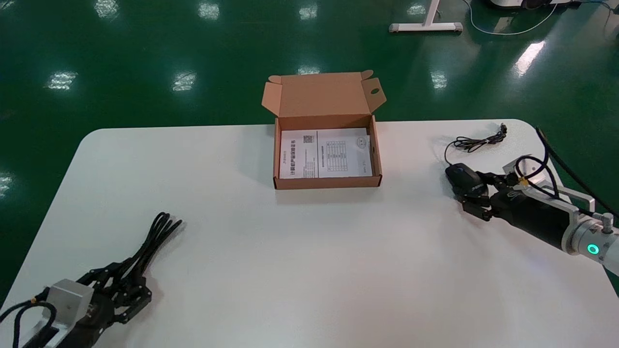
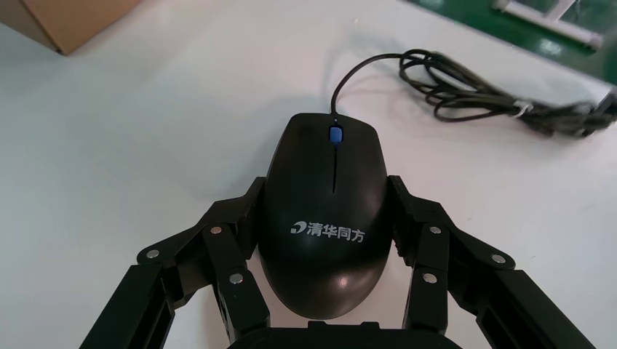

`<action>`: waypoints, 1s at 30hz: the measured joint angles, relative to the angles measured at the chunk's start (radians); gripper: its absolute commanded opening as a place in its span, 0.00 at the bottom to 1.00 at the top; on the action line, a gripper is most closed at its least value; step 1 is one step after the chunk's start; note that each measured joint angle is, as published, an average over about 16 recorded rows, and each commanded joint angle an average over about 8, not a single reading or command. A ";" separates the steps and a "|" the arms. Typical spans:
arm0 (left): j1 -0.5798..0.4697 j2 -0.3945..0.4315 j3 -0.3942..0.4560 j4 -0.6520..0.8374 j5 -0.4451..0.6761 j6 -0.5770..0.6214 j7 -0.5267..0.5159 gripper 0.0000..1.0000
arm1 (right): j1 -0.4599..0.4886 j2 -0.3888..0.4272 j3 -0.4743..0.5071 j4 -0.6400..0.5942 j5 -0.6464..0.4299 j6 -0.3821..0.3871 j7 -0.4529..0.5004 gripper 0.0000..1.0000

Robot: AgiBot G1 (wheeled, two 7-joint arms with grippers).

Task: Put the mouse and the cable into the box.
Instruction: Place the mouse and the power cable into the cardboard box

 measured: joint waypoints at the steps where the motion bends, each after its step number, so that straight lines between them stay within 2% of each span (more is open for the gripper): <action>1: -0.006 0.000 -0.003 -0.001 -0.001 0.005 0.004 0.00 | 0.004 0.000 0.003 0.004 0.003 0.006 -0.004 0.00; 8: -0.060 0.000 -0.020 -0.010 -0.002 0.043 0.039 0.00 | 0.051 -0.005 0.026 0.039 0.027 0.057 -0.035 0.00; 18: -0.143 -0.021 -0.012 -0.007 0.019 0.097 0.081 0.00 | 0.174 -0.018 0.047 0.095 0.049 0.106 -0.050 0.00; 23: -0.192 -0.031 0.003 -0.004 0.045 0.114 0.112 0.00 | 0.227 -0.028 0.043 0.130 0.049 0.085 -0.024 0.00; 30: -0.284 -0.008 0.034 0.011 0.088 0.113 0.167 0.00 | 0.251 -0.042 0.010 0.203 0.026 0.015 0.066 0.00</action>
